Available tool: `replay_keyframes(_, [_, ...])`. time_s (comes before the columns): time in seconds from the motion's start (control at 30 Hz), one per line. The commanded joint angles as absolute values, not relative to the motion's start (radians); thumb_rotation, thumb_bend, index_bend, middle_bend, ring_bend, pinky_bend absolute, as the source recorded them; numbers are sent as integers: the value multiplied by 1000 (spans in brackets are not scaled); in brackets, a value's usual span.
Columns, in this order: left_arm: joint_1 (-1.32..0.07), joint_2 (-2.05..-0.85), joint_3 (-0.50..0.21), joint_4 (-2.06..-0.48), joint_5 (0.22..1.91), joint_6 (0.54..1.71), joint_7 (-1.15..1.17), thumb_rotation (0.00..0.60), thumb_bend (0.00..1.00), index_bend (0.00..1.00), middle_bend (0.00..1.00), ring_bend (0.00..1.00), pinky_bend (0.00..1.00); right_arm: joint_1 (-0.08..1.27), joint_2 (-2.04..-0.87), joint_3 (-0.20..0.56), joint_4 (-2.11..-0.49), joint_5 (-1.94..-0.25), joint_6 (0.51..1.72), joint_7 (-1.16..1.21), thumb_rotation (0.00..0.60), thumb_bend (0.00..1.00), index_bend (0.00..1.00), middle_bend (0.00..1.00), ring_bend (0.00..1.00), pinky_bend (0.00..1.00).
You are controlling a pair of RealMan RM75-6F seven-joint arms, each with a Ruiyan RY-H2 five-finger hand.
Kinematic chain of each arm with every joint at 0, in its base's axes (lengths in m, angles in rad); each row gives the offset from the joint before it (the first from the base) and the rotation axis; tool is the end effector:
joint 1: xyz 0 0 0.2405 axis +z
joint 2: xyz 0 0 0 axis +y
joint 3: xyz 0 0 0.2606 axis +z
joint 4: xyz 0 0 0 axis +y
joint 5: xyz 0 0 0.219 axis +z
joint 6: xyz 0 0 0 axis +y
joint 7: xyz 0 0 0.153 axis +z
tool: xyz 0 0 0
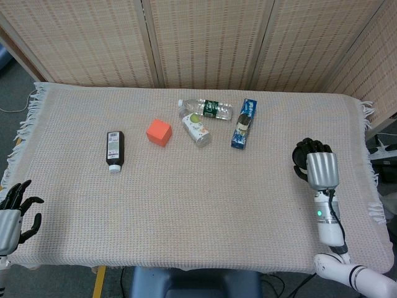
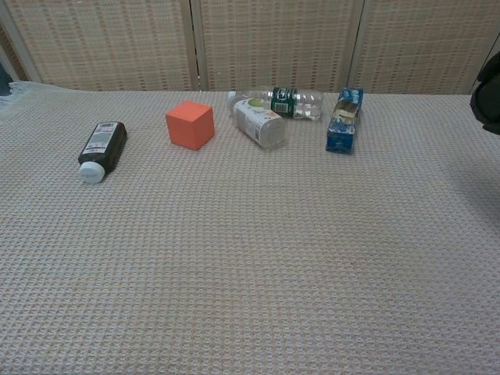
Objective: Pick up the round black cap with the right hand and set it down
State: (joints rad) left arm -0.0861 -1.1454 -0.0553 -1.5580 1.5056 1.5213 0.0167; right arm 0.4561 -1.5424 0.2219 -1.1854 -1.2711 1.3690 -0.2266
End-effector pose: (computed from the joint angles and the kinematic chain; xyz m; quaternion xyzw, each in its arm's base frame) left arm -0.3235 0.1933 0.1551 -0.5943 -0.3609 -0.3906 0.6033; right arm -0.2771 -0.3442 0.0739 0.5875 -0.2908 0.4048 0.6375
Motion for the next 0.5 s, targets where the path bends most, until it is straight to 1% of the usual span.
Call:
replay_keyframes(0.03, [-87,-1146,-55,-1558,1506,1520,17,600,475,394,70,69,308,455,-1387,193,-1471,-1290,1158,126,600,408,812,670,731,990])
replay_keyframes(0.13, [-87,-1146,-54,-1558,1505,1518,19,600,475,394,70,69,308,463,-1308,187,-1554,-1298,1074,248,600,408,812,671,732,990])
replay_keyframes(0.23, [-87,-1145,-55,-1560,1505,1518,19,600,475,393,71,68,308,466,-1281,184,-1562,-1293,1059,232,600,408,812,671,732,991])
replay_keyframes(0.37, [-87,-1144,-55,-1560,1504,1518,19,600,475,393,71,68,308,459,-1319,194,-1515,-1242,1123,54,600,408,812,671,732,991])
replay_keyframes(0.47, [-87,-1144,-56,-1560,1503,1518,19,600,476,391,71,68,309,456,-1368,210,-1465,-1187,1193,-124,600,408,813,671,732,991])
replay_keyframes(0.5, [-87,-1144,-56,-1560,1503,1519,19,600,475,391,71,68,309,456,-1397,218,-1432,-1178,1240,-198,600,408,813,671,732,991])
